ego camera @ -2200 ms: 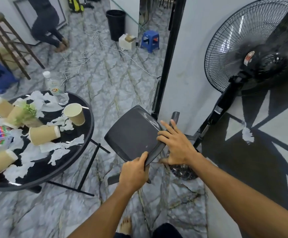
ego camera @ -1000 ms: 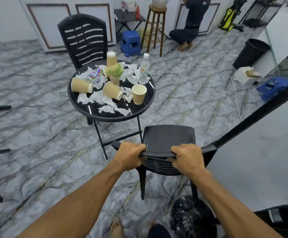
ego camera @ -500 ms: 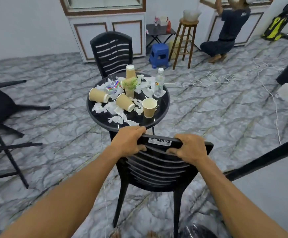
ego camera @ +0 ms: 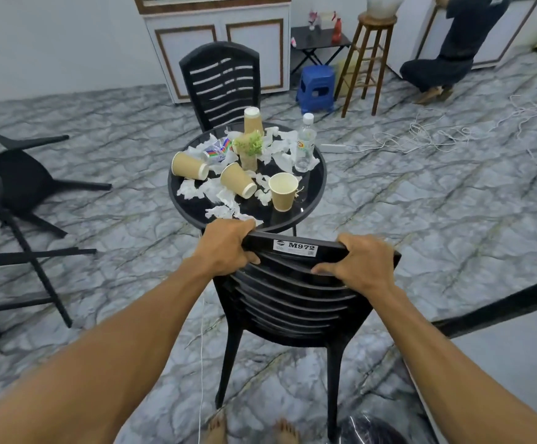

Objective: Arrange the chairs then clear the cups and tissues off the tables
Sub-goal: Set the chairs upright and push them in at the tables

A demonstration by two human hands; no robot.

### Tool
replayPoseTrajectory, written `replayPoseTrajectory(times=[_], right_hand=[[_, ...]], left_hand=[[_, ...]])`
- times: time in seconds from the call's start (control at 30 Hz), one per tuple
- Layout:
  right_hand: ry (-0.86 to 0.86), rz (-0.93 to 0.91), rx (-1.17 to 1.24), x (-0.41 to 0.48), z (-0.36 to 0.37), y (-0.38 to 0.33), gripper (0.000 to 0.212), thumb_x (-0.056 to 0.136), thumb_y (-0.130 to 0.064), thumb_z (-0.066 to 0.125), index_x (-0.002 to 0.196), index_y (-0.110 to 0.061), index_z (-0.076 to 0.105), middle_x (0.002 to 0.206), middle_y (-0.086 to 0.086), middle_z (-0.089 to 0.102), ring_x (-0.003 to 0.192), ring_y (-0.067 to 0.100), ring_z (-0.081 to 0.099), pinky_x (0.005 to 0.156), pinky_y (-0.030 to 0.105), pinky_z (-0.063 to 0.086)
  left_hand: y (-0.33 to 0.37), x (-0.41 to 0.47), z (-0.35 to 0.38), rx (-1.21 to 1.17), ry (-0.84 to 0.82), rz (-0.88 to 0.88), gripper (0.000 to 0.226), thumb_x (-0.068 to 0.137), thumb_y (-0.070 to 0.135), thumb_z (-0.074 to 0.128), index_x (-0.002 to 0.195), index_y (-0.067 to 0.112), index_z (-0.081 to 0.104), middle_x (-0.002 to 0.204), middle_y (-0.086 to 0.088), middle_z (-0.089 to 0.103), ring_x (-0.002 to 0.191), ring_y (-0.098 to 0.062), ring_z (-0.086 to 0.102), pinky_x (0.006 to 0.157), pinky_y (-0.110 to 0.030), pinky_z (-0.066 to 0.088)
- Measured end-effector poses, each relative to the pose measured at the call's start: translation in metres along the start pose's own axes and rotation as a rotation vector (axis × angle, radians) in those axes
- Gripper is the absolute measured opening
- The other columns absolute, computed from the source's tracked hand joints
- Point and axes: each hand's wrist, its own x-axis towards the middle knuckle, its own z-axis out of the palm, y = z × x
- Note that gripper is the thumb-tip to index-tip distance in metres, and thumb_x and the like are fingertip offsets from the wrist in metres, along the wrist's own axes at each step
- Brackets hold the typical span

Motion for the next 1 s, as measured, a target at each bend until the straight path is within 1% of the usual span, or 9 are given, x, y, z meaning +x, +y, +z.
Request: replayPoseTrajectory(times=[0.03, 0.13, 0.3, 0.43, 0.57, 0.67, 0.73, 0.83, 1.0], right_hand=[[0.001, -0.007, 0.012, 0.002, -0.001, 0.001, 0.069, 0.042, -0.083, 0.074, 0.060, -0.020, 0.055, 0.047, -0.010, 0.050, 0.047, 0.017, 0.053, 0.047, 0.026, 0.036], [-0.002, -0.010, 0.096, 0.008, -0.002, 0.006, 0.067, 0.040, -0.080, 0.077, 0.060, -0.019, 0.061, 0.047, -0.009, 0.054, 0.047, 0.016, 0.055, 0.048, 0.031, 0.047], [-0.034, -0.058, 0.148, 0.033, -0.009, -0.009, 0.059, 0.034, -0.071, 0.087, 0.057, -0.025, 0.061, 0.048, -0.011, 0.054, 0.051, 0.014, 0.056, 0.054, 0.030, 0.048], [-0.154, -0.088, 0.150, 0.047, 0.010, -0.026, 0.056, 0.037, -0.073, 0.085, 0.063, -0.032, 0.057, 0.055, -0.016, 0.053, 0.062, 0.014, 0.059, 0.060, 0.028, 0.040], [-0.041, -0.185, 0.127, 0.047, 0.023, -0.029, 0.064, 0.040, -0.073, 0.085, 0.078, -0.024, 0.069, 0.070, -0.011, 0.060, 0.074, 0.017, 0.059, 0.069, 0.032, 0.045], [-0.102, -0.176, 0.054, 0.055, 0.016, -0.025, 0.060, 0.038, -0.076, 0.083, 0.061, -0.026, 0.060, 0.054, -0.012, 0.054, 0.061, 0.016, 0.057, 0.059, 0.029, 0.039], [-0.167, -0.170, 0.055, 0.061, 0.013, -0.028, 0.061, 0.038, -0.075, 0.084, 0.054, -0.026, 0.053, 0.050, -0.010, 0.053, 0.058, 0.017, 0.056, 0.056, 0.030, 0.041], [-0.102, -0.191, 0.116, 0.068, 0.014, -0.034, 0.059, 0.038, -0.074, 0.085, 0.058, -0.025, 0.059, 0.052, -0.007, 0.057, 0.057, 0.017, 0.057, 0.058, 0.031, 0.048], [0.060, -0.315, 0.202, 0.050, 0.022, -0.027, 0.060, 0.042, -0.069, 0.088, 0.059, -0.019, 0.060, 0.051, -0.014, 0.045, 0.048, 0.011, 0.046, 0.051, 0.027, 0.041]], left_hand=[[0.001, 0.000, -0.002, 0.008, -0.034, 0.001, 0.045, 0.064, 0.044, 0.088, 0.083, 0.023, 0.053, 0.076, 0.004, 0.064, 0.074, -0.021, 0.059, 0.066, -0.035, 0.049], [0.005, -0.008, -0.004, 0.033, -0.091, 0.026, 0.042, 0.070, 0.047, 0.084, 0.085, 0.022, 0.054, 0.072, 0.002, 0.064, 0.073, -0.021, 0.061, 0.064, -0.033, 0.047], [-0.005, -0.026, -0.013, 0.015, 0.047, -0.008, 0.048, 0.068, 0.047, 0.086, 0.081, 0.021, 0.048, 0.066, 0.002, 0.062, 0.066, -0.022, 0.058, 0.056, -0.031, 0.038], [-0.022, -0.042, -0.008, -0.036, 0.101, -0.088, 0.047, 0.067, 0.044, 0.088, 0.096, 0.018, 0.061, 0.079, 0.003, 0.069, 0.075, -0.022, 0.065, 0.065, -0.033, 0.051], [-0.033, -0.047, -0.004, -0.027, 0.161, -0.129, 0.047, 0.066, 0.051, 0.086, 0.096, 0.023, 0.062, 0.079, 0.006, 0.069, 0.075, -0.019, 0.063, 0.066, -0.033, 0.050], [-0.033, -0.043, -0.006, -0.011, 0.112, -0.117, 0.045, 0.067, 0.057, 0.083, 0.097, 0.028, 0.066, 0.077, 0.010, 0.069, 0.077, -0.018, 0.065, 0.067, -0.031, 0.049], [-0.036, -0.040, -0.009, -0.006, 0.099, -0.120, 0.046, 0.066, 0.057, 0.083, 0.097, 0.027, 0.068, 0.077, 0.009, 0.069, 0.079, -0.019, 0.065, 0.071, -0.033, 0.052], [-0.044, -0.038, -0.014, -0.009, 0.138, -0.128, 0.049, 0.064, 0.059, 0.083, 0.098, 0.027, 0.069, 0.073, 0.009, 0.069, 0.074, -0.017, 0.065, 0.071, -0.036, 0.054], [-0.043, -0.060, 0.000, -0.005, 0.312, -0.039, 0.042, 0.060, 0.052, 0.089, 0.078, 0.023, 0.063, 0.061, 0.011, 0.062, 0.056, -0.015, 0.059, 0.053, -0.028, 0.044]])
